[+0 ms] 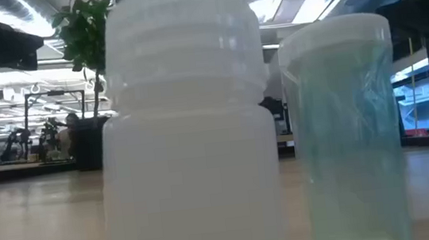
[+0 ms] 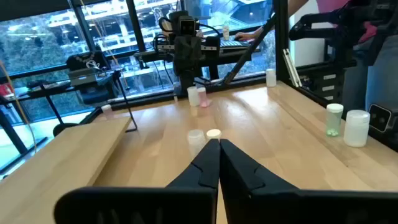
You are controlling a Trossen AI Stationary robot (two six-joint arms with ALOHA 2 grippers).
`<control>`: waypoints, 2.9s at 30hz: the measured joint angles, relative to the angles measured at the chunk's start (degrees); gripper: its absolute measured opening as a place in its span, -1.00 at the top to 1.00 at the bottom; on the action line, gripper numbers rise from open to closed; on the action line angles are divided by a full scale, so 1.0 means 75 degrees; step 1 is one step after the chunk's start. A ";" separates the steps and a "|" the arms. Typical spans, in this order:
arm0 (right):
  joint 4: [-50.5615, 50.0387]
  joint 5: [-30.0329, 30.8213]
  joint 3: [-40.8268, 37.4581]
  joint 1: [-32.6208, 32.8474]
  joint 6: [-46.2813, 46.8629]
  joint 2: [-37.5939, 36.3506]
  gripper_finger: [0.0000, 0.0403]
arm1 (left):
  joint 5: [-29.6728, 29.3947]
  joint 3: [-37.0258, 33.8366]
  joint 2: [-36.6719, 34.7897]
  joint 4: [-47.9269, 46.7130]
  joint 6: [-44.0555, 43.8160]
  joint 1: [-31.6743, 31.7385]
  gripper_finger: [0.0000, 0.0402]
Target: Pick and place medicine bottles onto shelf by color
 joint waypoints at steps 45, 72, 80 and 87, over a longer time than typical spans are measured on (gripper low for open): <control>0.0000 0.0002 0.0002 0.0000 0.0000 0.0000 0.90 | 0.0000 0.0000 0.0000 0.0000 0.0002 -0.0001 1.00; 0.1839 -0.2074 0.0052 0.0000 0.0403 -0.0040 0.89 | 0.0000 -0.0003 0.0000 -0.0001 0.0000 -0.0003 1.00; 0.0913 -0.2067 0.0818 0.0000 0.0896 -0.0041 0.89 | 0.0000 -0.0002 -0.0001 0.0000 0.0000 -0.0001 1.00; 0.0259 -0.2085 0.0976 0.0000 0.1211 -0.0038 0.89 | 0.0000 -0.0003 0.0000 0.0000 0.0000 -0.0003 1.00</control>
